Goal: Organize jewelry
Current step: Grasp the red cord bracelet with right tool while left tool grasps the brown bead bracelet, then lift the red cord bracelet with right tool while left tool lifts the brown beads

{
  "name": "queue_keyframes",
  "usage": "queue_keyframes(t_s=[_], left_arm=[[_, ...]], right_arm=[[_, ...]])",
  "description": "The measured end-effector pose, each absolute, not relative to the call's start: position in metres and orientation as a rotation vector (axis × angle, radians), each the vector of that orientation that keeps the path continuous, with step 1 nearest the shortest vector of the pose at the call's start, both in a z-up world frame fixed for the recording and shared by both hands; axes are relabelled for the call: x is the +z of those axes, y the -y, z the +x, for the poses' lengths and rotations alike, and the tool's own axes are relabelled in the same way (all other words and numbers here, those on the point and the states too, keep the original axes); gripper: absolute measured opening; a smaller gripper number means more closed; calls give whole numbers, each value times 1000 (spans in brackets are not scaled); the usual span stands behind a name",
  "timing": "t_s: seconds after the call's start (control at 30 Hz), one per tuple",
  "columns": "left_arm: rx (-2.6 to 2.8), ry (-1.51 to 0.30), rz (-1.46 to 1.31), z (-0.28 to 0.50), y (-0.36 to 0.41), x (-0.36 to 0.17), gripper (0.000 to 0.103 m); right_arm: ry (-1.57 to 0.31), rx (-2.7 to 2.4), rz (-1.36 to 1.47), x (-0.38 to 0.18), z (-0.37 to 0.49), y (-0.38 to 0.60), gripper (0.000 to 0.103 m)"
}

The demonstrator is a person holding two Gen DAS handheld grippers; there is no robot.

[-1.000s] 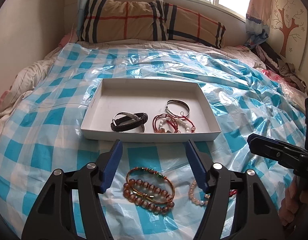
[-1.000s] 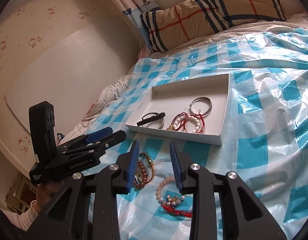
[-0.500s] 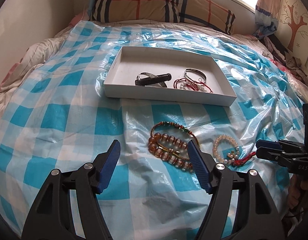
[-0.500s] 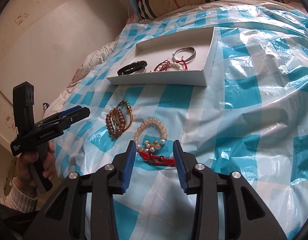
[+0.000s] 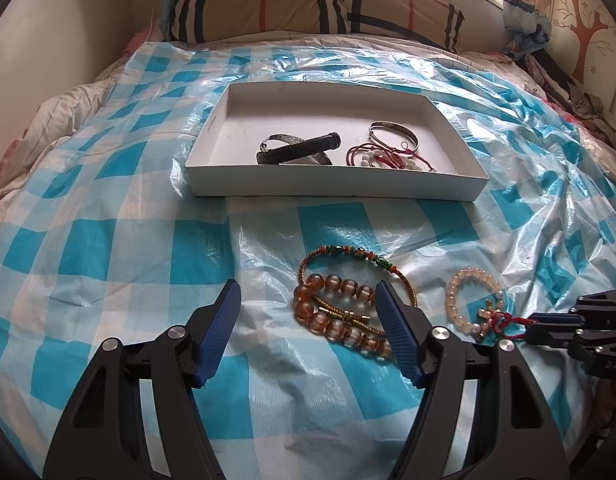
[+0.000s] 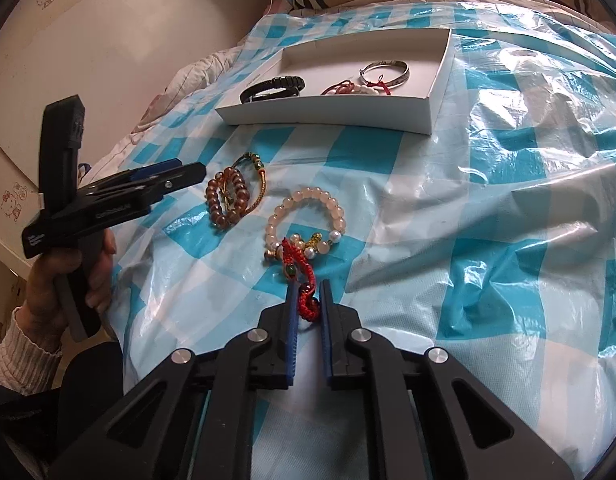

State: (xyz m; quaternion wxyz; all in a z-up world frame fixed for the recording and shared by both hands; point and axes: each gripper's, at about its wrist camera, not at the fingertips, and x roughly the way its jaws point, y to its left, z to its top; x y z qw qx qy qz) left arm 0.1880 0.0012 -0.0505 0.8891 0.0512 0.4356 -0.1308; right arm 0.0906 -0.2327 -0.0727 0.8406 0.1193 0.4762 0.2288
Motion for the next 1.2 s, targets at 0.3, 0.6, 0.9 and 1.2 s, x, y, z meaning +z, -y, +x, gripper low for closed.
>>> queue_keyframes(t_s=[0.3,0.6,0.9,1.2], left_arm=[[-301,-1018,93,189,-6,-70,22],[-371,-998,134,158,-21,-47,8],[-340,-961,209,201,5,-60,37],[-435,-982,235,160,10,-62,11]], right_arm=[[-967,482,321,-61,85,241,11],[-972,481,349,-59,82,242,11],[-1007,458,346,-72,98,239,21],[-1036,448,279,-79,97,231,31]])
